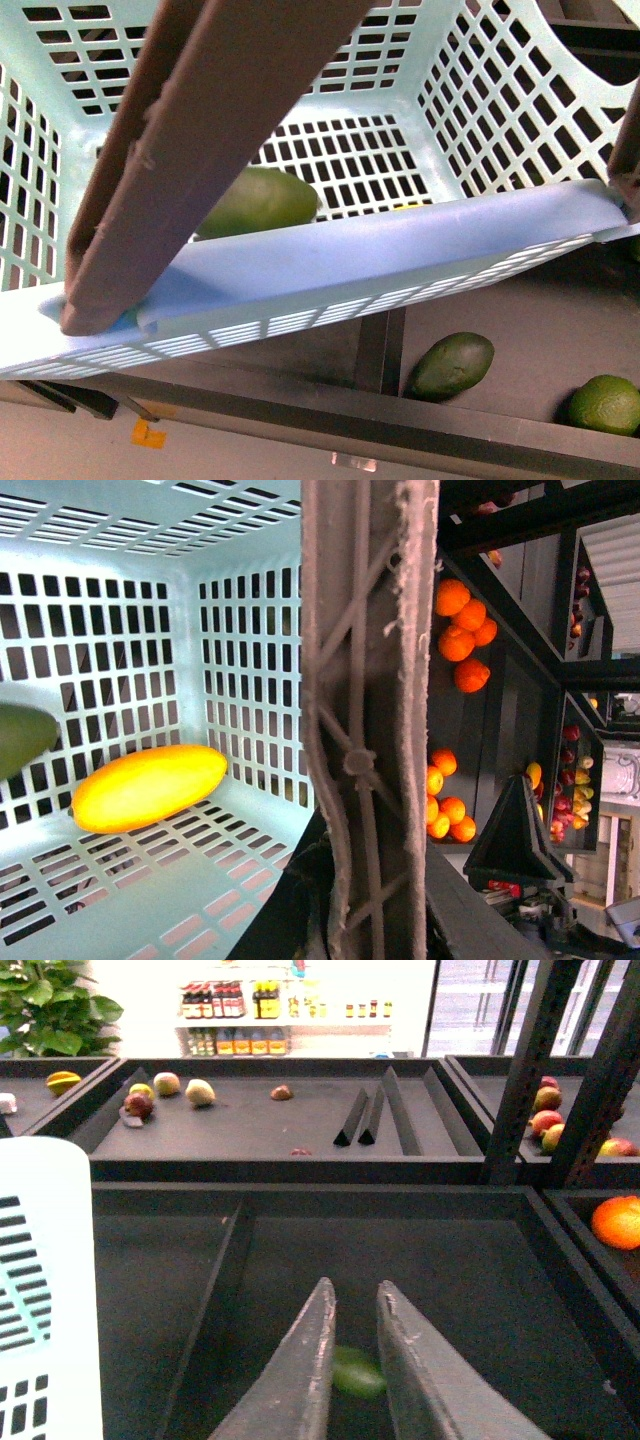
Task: Pick mango and avocado into basket
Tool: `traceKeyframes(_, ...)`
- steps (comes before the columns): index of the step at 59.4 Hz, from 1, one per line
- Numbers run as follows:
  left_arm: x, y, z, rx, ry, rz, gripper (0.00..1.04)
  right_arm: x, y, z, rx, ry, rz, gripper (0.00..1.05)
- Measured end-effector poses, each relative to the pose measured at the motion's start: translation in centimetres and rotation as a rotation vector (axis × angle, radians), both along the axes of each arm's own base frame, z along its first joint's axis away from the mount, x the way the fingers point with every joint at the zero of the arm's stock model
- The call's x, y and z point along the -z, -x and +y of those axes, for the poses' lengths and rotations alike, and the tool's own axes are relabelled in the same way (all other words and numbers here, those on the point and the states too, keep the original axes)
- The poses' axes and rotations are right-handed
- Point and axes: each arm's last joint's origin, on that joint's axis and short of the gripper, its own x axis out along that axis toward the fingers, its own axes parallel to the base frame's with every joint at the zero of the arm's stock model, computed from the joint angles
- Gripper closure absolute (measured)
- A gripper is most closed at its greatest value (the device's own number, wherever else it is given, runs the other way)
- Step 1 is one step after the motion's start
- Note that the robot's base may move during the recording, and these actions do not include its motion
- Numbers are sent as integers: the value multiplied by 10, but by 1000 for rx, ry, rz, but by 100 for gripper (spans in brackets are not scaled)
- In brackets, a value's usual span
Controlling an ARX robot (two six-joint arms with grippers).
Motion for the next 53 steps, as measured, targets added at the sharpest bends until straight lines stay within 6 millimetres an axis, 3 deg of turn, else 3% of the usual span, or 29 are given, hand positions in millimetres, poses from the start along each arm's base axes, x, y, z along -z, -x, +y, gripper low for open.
traceKeyframes(4, 0, 0, 0, 2, 2, 1, 98, 7, 6, -7, -3, 1, 2, 103)
traceKeyframes(26, 0, 0, 0, 3, 1, 0, 98, 33, 35, -33, 5, 0, -1, 103)
traceKeyframes(53, 0, 0, 0, 3, 1, 0, 98, 49, 57, -52, 9, -1, -3, 103)
